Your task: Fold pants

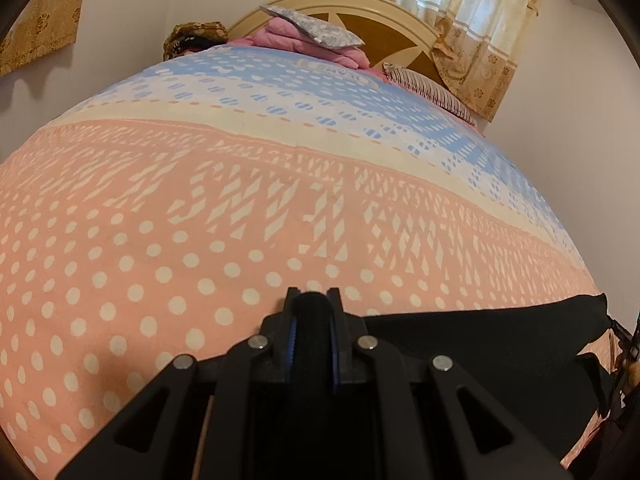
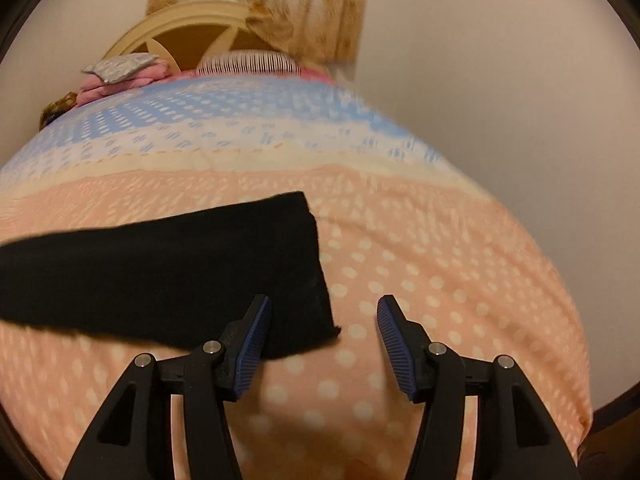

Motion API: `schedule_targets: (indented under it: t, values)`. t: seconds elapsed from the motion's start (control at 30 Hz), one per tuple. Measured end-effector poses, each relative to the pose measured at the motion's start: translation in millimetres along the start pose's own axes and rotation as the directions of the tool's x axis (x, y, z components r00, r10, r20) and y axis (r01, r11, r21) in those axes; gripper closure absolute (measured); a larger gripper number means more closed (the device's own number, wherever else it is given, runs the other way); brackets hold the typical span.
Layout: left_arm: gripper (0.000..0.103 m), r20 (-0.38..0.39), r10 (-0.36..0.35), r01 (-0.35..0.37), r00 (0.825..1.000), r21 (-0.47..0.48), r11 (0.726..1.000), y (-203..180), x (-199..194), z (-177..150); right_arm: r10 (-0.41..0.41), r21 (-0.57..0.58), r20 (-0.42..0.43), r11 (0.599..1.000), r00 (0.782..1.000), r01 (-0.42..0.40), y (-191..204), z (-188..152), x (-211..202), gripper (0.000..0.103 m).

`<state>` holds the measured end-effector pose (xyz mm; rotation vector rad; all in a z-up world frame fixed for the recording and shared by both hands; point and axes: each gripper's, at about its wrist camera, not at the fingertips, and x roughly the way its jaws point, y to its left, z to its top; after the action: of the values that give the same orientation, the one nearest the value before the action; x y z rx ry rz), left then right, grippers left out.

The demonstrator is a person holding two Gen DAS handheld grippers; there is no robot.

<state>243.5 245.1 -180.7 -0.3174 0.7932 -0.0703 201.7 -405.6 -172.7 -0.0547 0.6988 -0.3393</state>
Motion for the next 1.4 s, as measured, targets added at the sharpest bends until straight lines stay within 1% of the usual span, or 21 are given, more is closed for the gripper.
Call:
schedule_targets:
  t: [0.17, 0.23, 0.3, 0.37, 0.43, 0.5, 0.57, 0.67, 0.7, 0.73, 0.77, 0.8, 0.83, 0.87, 0.9, 0.97, 1.07, 1.13, 1.2, 1.3, 1.4]
  values:
    - [0.09, 0.001, 0.003, -0.003, 1.0, -0.006, 1.0, 0, 0, -1, 0.127, -0.029, 0.066, 0.992, 0.99, -0.125, 17, -10, -19, 0.046]
    - [0.09, -0.003, 0.005, -0.005, 1.0, -0.007, 1.0, 1, 0, 0, 0.167, -0.102, 0.094, 0.982, 0.981, -0.157, 33, -18, -27, 0.046]
    - [0.09, -0.007, 0.012, -0.012, 1.0, -0.007, 1.0, 2, 1, 0, 0.187, -0.2, 0.109, 0.966, 0.976, -0.163, 53, -26, -35, 0.046]
    - [0.09, -0.009, 0.014, -0.014, 1.0, -0.008, 1.0, 2, 1, 0, 0.221, -0.251, 0.139, 0.951, 0.965, -0.181, 65, -27, -43, 0.046]
    - [0.09, -0.008, 0.012, -0.012, 1.0, -0.01, 1.0, 2, 1, 0, 0.203, -0.301, 0.143, 0.941, 0.969, -0.153, 78, -29, -44, 0.046]
    - [0.09, -0.008, 0.009, -0.01, 1.0, -0.013, 1.0, 3, 0, 0, 0.175, -0.296, 0.148, 0.947, 0.974, -0.125, 79, -28, -43, 0.046]
    - [0.09, -0.011, 0.007, -0.007, 1.0, -0.013, 1.0, 2, 2, 1, 0.126, -0.237, 0.138, 0.967, 0.982, -0.091, 66, -18, -35, 0.046]
    - [0.089, -0.012, 0.008, -0.008, 1.0, -0.015, 1.0, 3, 2, 1, 0.095, -0.119, 0.088, 0.989, 0.992, -0.084, 36, 2, -18, 0.046]
    - [0.089, -0.011, 0.006, -0.006, 1.0, -0.014, 1.0, 3, 2, 1, 0.128, -0.099, 0.057, 0.988, 0.99, -0.122, 31, 5, -16, 0.044]
    - [0.089, -0.006, 0.004, -0.004, 1.0, -0.013, 1.0, 4, 2, 1, 0.186, -0.074, 0.027, 0.98, 0.982, -0.184, 29, 7, -16, 0.035]
    - [0.089, 0.0, 0.001, -0.001, 1.0, -0.014, 1.0, 5, 1, 1, 0.223, -0.074, 0.019, 0.972, 0.975, -0.221, 31, 5, -19, 0.028]
    - [0.089, 0.002, -0.004, 0.004, 1.0, -0.017, 1.0, 6, 2, 2, 0.265, -0.126, 0.011, 0.957, 0.964, -0.261, 42, -1, -28, 0.026]
    - [0.089, 0.001, -0.007, 0.007, 1.0, -0.02, 1.0, 6, 2, 1, 0.273, -0.187, 0.006, 0.945, 0.962, -0.267, 51, -7, -32, 0.026]
    - [0.089, -0.001, -0.009, 0.009, 1.0, -0.023, 1.0, 6, 2, 1, 0.264, -0.264, 0.01, 0.931, 0.964, -0.252, 62, -17, -39, 0.026]
    - [0.089, -0.004, -0.011, 0.011, 1.0, -0.023, 1.0, 7, 4, 2, 0.261, -0.312, 0.022, 0.919, 0.965, -0.242, 70, -24, -45, 0.026]
    - [0.089, -0.007, -0.012, 0.012, 1.0, -0.023, 1.0, 7, 4, 1, 0.286, -0.332, 0.042, 0.908, 0.957, -0.257, 73, -31, -51, 0.026]
    - [0.089, -0.003, -0.016, 0.016, 1.0, -0.024, 1.0, 6, 3, 0, 0.254, -0.385, 0.091, 0.901, 0.963, -0.201, 77, -38, -54, 0.026]
    - [0.089, 0.002, -0.015, 0.015, 1.0, -0.023, 1.0, 6, 2, 0, 0.277, -0.401, 0.105, 0.89, 0.955, -0.214, 77, -37, -55, 0.026]
    - [0.089, 0.003, -0.014, 0.014, 1.0, -0.022, 1.0, 5, 2, -2, 0.313, -0.425, 0.1, 0.872, 0.944, -0.244, 77, -39, -57, 0.026]
    - [0.089, 0.001, -0.014, 0.014, 1.0, -0.022, 1.0, 4, 2, -2, 0.32, -0.478, 0.096, 0.846, 0.943, -0.238, 87, -45, -62, 0.026]
    - [0.089, 0.002, -0.015, 0.015, 1.0, -0.024, 1.0, 3, 1, -2, 0.31, -0.463, 0.098, 0.855, 0.946, -0.233, 87, -47, -65, 0.027]
